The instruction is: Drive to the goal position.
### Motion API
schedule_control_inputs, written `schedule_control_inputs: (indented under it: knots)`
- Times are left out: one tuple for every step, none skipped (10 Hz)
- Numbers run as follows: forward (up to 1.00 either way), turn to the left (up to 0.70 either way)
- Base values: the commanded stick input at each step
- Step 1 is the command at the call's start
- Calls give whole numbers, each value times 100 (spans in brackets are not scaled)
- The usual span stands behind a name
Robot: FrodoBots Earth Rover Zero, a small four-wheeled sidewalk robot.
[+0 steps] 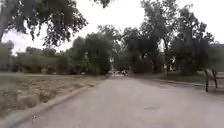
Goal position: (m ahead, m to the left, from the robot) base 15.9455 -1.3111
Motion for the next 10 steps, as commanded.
schedule_control_inputs:
  knots:
    - [100,1]
    - [100,1]
    - [100,1]
    - [100,1]
    - [100,1]
    - [100,1]
    - [100,1]
    - [100,1]
    - [100,1]
    - [100,1]
